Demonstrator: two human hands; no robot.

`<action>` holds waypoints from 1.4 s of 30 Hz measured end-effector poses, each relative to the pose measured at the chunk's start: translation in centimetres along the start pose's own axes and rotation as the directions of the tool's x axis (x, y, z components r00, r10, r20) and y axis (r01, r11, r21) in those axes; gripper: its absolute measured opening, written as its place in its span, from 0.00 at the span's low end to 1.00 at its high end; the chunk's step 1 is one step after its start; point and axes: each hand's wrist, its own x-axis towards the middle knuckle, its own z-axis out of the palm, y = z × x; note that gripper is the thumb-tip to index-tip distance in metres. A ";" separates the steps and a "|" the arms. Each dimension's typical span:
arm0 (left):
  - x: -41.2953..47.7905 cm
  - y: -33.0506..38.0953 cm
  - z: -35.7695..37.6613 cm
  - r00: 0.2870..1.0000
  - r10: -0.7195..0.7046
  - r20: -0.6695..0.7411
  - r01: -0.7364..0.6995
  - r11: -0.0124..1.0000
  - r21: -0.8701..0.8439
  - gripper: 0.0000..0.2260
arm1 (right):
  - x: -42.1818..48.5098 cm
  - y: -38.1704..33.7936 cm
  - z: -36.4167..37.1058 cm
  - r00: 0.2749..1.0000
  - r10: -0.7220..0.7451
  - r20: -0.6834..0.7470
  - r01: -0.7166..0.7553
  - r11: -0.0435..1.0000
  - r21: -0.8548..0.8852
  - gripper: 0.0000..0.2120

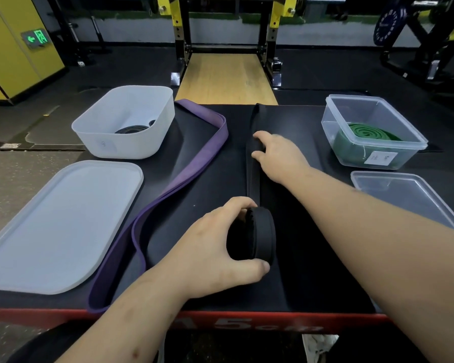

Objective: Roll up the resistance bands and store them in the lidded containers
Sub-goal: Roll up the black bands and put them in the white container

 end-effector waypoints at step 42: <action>0.8 -0.5 -0.8 0.999 0.028 0.039 -0.028 1.000 -0.015 0.40 | -17.8 0.2 -4.2 0.946 -0.254 0.200 0.106 0.828 0.551 0.34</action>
